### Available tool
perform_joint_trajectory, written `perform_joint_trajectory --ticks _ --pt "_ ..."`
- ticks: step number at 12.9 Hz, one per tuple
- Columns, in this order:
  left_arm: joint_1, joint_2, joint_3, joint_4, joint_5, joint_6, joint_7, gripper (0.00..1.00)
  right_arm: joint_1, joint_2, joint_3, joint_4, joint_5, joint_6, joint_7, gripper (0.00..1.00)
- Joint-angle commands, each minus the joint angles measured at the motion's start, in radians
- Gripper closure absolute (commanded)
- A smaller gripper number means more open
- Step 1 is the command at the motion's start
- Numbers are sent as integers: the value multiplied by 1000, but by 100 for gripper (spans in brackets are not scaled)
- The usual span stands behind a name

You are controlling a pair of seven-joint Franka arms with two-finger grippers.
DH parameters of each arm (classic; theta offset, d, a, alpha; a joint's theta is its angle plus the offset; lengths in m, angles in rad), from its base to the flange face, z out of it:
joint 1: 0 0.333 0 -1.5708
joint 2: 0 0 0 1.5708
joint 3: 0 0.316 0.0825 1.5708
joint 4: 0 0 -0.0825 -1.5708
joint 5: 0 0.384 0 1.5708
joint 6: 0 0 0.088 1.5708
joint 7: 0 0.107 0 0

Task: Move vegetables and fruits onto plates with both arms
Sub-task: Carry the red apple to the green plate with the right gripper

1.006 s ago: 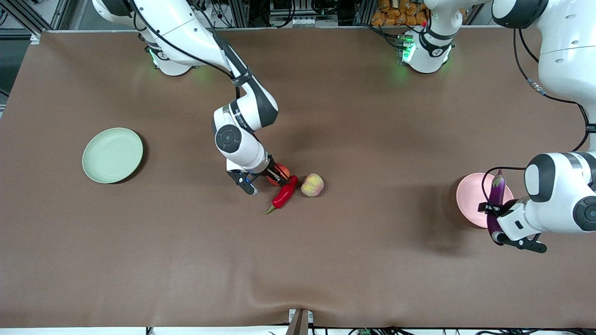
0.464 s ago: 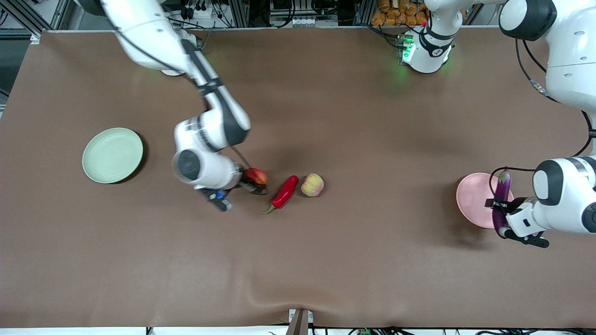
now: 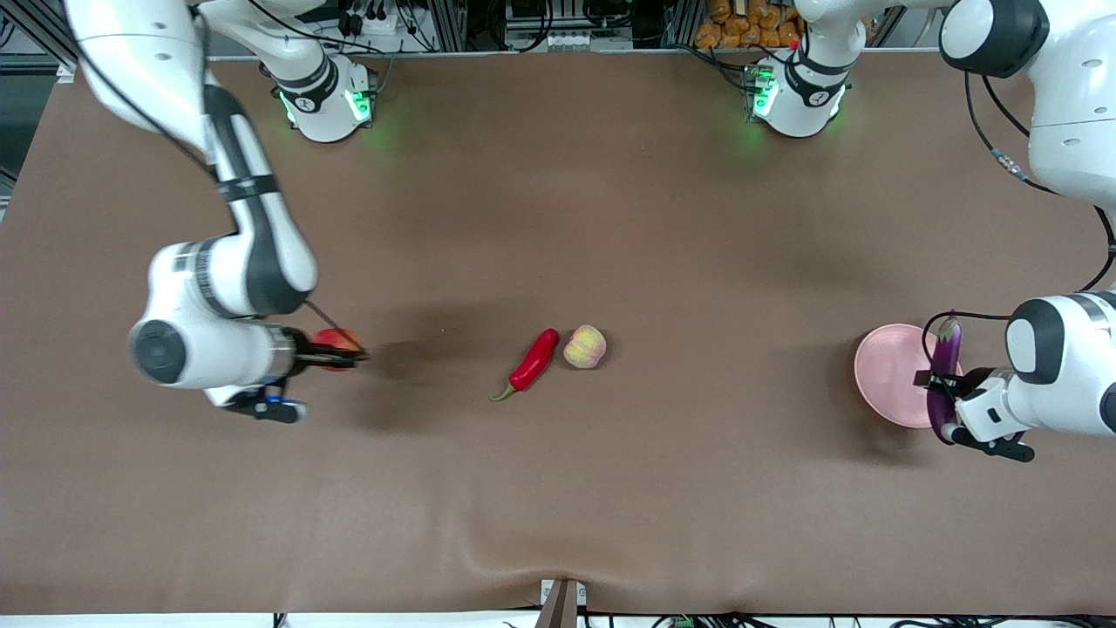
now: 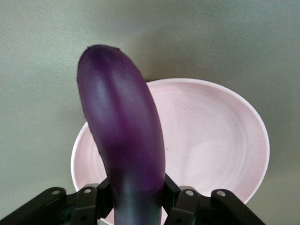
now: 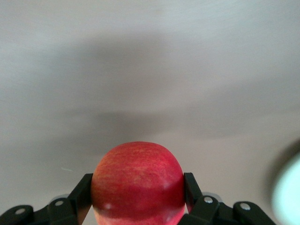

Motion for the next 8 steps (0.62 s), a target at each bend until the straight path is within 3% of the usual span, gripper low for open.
perform_joint_trajectory --ticks 1,2,3,4,6,8 --pt "5 -6 -4 -17 -34 -7 -7 100 -150 -118 19 -150 -71 -8 -265 100" --pt "5 -3 -5 -17 -35 -6 -10 100 -213 -133 19 -192 -85 -6 -335 100" --pt "0 0 -5 -16 -40 -4 -11 87 -270 -136 19 -210 -105 -5 -402 100" --pt "-3 9 -4 -14 -40 0 -11 52 -325 -135 19 -215 -117 -5 -467 100" --pt "-1 19 -5 -13 -49 5 -14 1 -402 -138 20 -275 -118 21 -559 100" --pt "-6 19 -4 -13 -66 5 -16 0 -477 -162 20 -365 -118 78 -653 100"
